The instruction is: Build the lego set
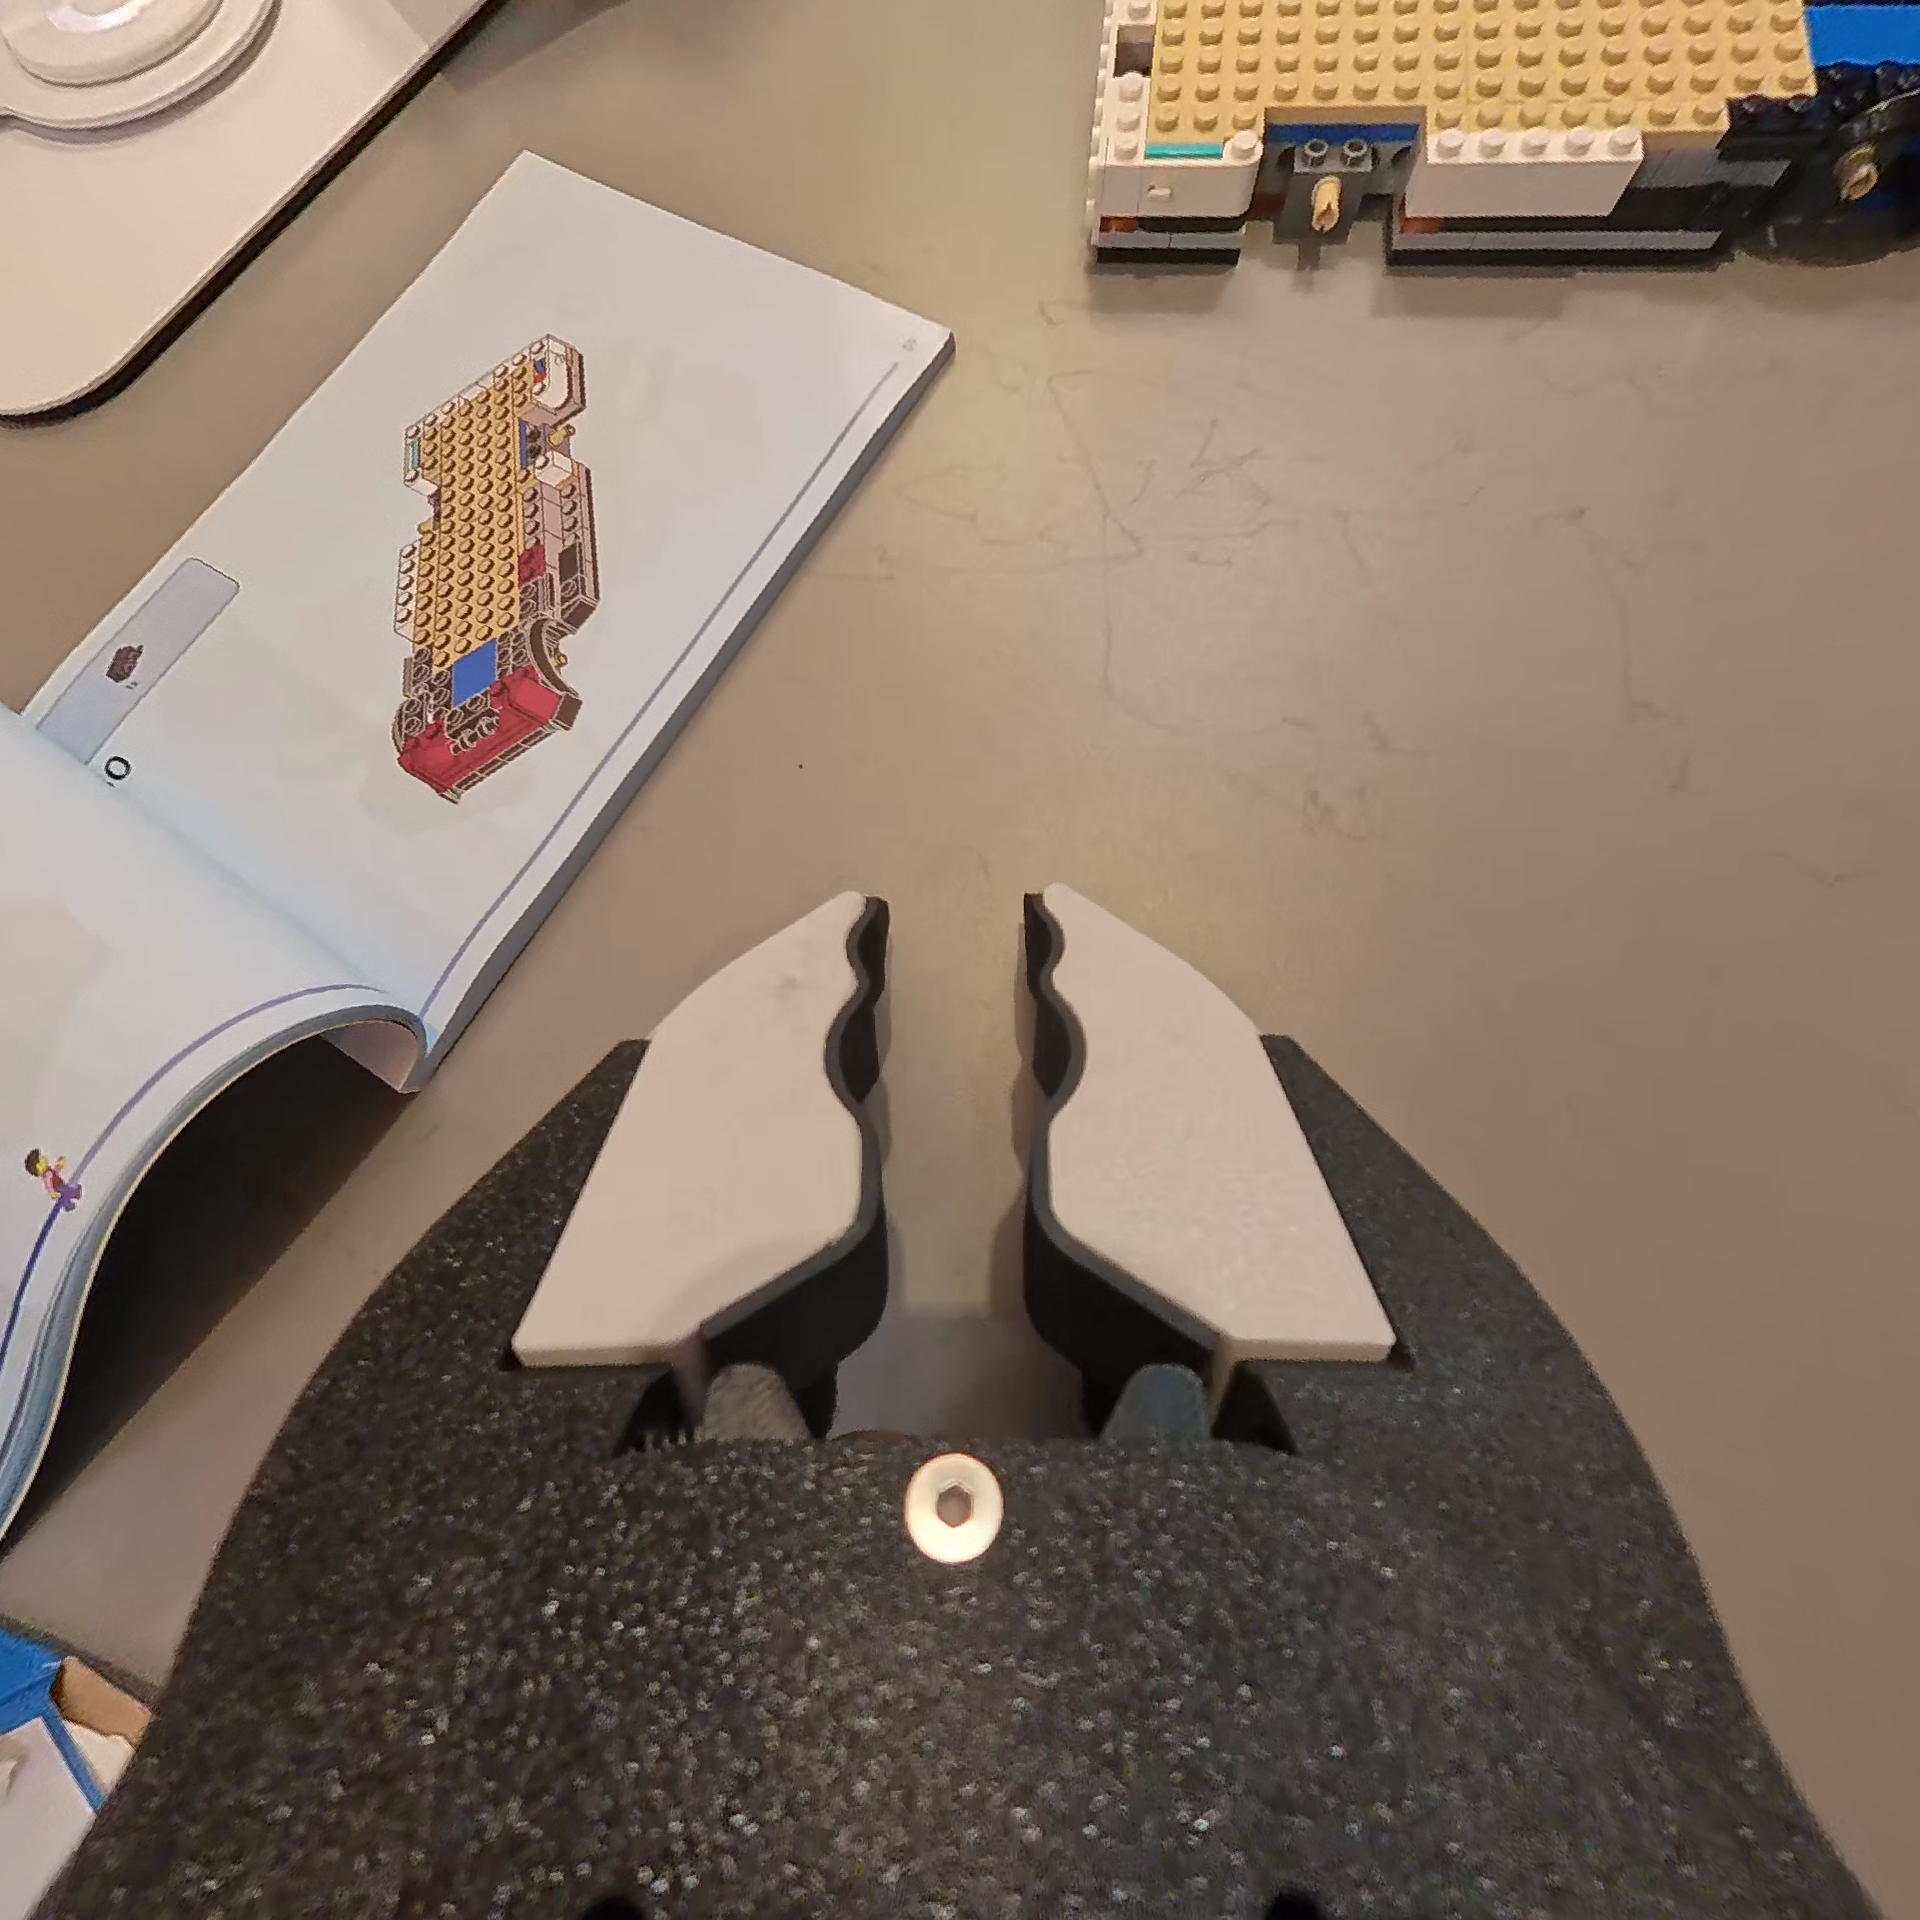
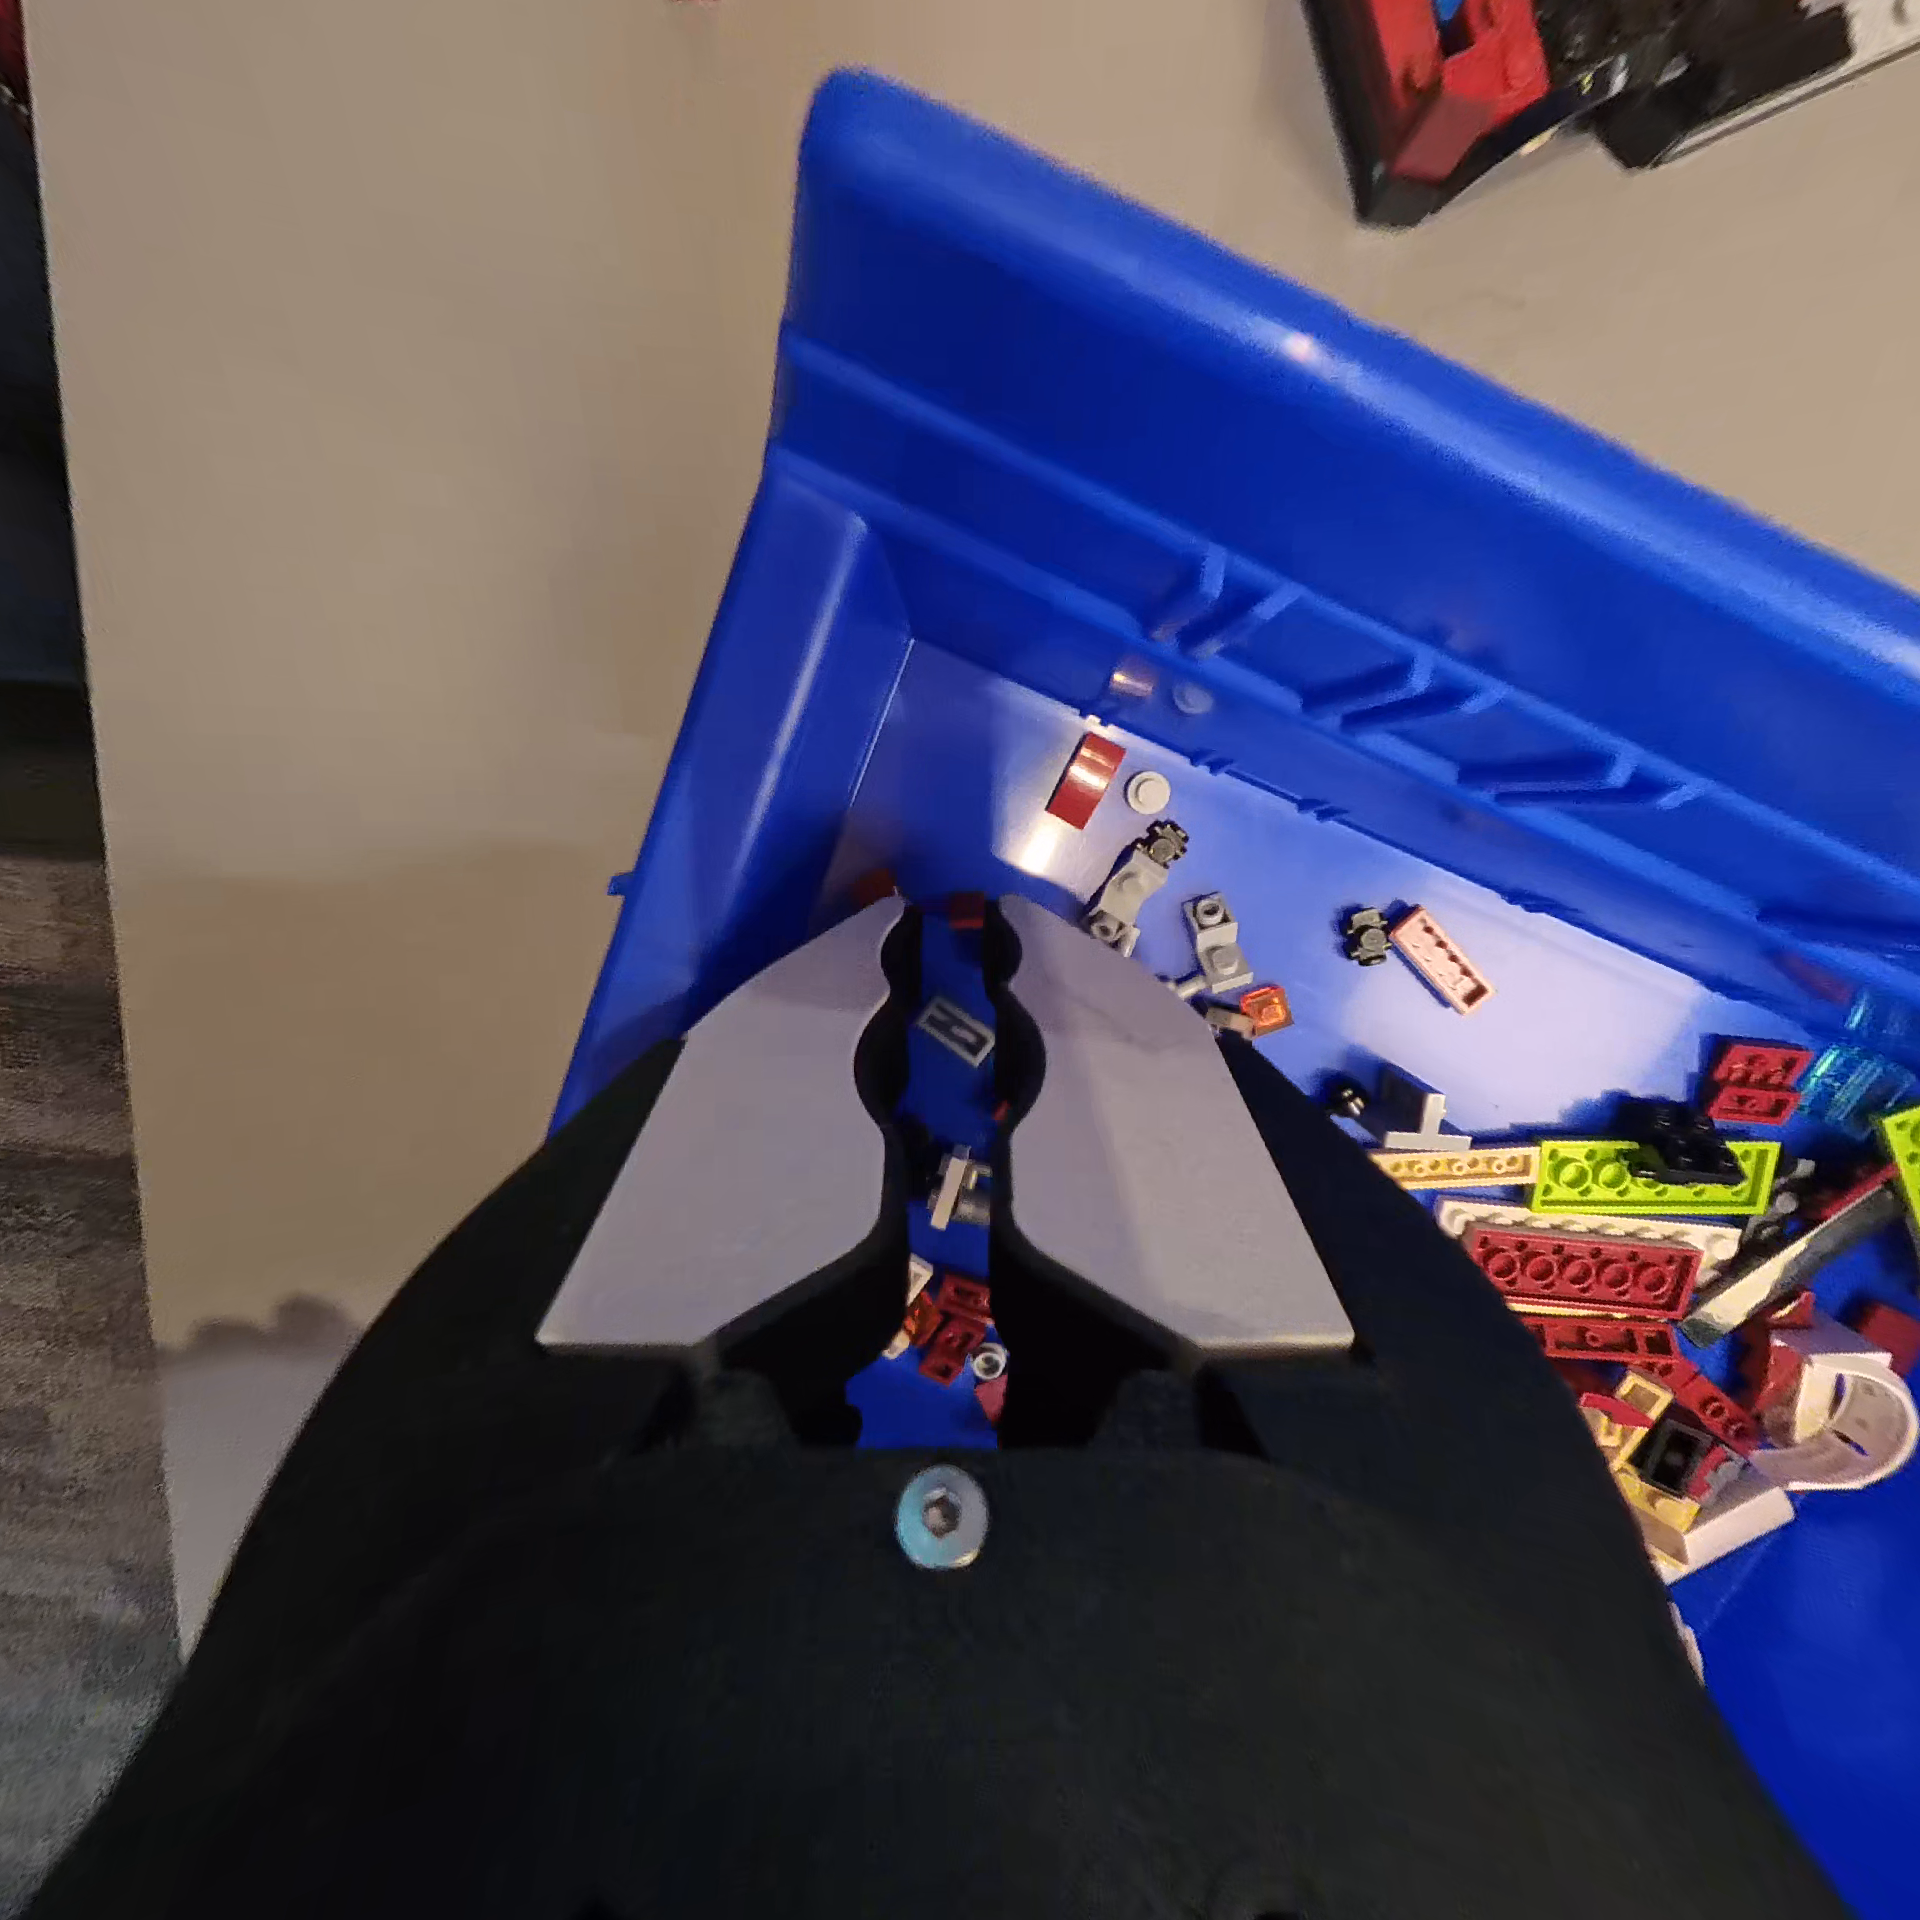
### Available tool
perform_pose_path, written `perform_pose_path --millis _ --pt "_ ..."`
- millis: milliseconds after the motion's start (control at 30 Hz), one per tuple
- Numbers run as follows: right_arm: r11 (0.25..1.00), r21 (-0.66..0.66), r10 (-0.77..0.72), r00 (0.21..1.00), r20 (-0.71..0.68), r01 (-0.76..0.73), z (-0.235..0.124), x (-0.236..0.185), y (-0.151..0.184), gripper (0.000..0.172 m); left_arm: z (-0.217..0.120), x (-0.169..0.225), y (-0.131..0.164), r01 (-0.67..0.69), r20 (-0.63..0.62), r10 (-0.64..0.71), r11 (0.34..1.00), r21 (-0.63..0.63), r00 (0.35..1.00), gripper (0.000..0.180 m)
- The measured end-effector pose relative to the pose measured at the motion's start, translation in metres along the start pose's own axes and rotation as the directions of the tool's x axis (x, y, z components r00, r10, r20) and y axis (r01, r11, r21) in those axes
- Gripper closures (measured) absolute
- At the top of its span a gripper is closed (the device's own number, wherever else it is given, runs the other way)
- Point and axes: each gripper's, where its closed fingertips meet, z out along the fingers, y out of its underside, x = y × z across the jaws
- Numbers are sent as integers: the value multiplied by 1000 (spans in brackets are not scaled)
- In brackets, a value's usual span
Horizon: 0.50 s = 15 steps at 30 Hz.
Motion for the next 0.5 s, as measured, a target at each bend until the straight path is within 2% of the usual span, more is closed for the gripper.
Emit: perform_pose_path --millis 167,300,500 --pt "1000 -14 0 1000 19 0 6 1 3 157 0 0 0 -5 3 5 1000 2 1000 155" --pt "998 -67 -3 1000 2 3 9 5 10 159 0 1 -1 -11 3 11 1000 6 1000 155" --pt "998 -69 -2 1000 -30 0 11 7 6 164 -6 3 -3 -14 2 14 999 40 1000 155"
